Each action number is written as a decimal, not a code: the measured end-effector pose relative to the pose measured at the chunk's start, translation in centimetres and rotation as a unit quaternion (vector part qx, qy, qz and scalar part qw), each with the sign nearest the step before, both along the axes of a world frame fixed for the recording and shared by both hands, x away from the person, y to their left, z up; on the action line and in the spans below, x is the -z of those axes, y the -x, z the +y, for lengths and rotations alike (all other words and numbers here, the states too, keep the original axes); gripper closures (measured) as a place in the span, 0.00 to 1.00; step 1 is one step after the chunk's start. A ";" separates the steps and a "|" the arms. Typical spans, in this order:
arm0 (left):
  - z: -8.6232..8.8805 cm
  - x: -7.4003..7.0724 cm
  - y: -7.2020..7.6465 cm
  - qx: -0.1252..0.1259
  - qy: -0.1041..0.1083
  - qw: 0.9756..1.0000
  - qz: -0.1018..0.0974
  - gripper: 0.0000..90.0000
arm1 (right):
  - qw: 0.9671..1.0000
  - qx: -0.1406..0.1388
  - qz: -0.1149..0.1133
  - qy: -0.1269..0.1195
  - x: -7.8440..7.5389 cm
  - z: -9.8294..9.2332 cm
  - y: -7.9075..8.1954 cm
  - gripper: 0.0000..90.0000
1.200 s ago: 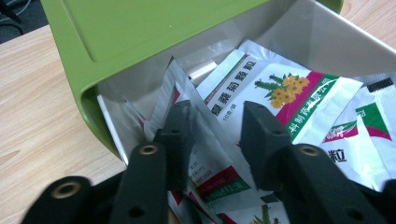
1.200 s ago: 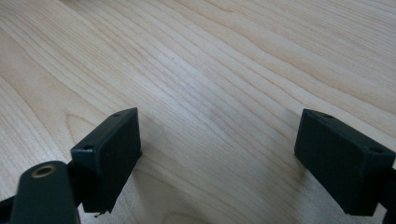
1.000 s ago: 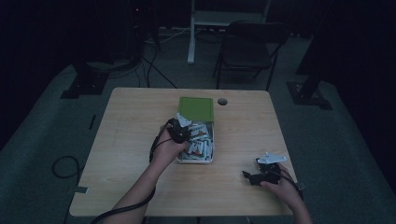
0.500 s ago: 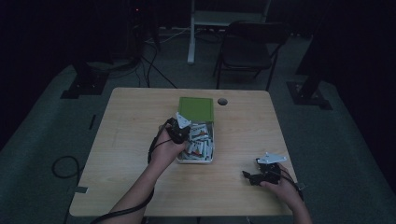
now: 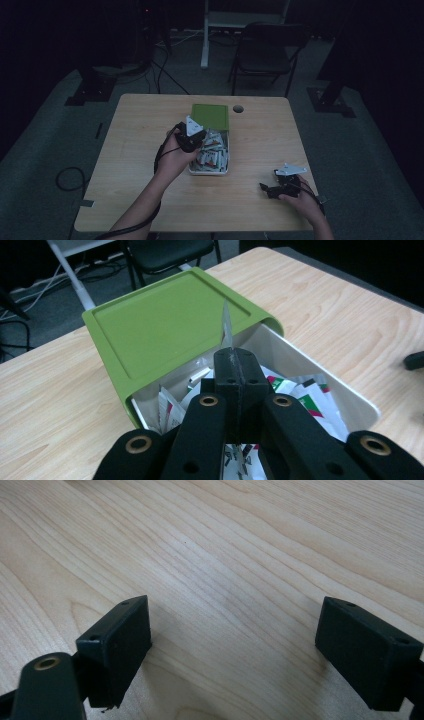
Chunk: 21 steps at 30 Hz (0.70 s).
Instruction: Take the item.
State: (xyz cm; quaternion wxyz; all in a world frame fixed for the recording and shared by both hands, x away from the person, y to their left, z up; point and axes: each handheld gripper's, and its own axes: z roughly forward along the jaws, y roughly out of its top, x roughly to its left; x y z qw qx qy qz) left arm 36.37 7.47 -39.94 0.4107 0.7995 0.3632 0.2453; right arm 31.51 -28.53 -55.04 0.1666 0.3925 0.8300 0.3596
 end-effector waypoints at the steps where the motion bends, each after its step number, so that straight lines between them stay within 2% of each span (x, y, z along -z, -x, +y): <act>1: 0.1 -0.2 0.1 -0.001 0.000 1.000 -0.005 1.00 | 1.000 0.000 0.000 0.000 0.0 0.0 0.0 0.16; 10: 1.4 -1.6 0.6 -0.007 0.008 1.000 -0.019 1.00 | 1.000 0.000 0.000 0.000 0.0 0.0 0.0 0.16; 14: 2.2 -2.0 0.7 -0.012 0.018 0.999 -0.025 1.00 | 1.000 0.000 0.000 0.000 0.0 0.0 0.0 0.16; 21: 3.7 -2.9 1.0 -0.024 0.008 0.999 -0.034 1.00 | 1.000 0.000 0.000 0.000 0.0 0.0 0.0 0.16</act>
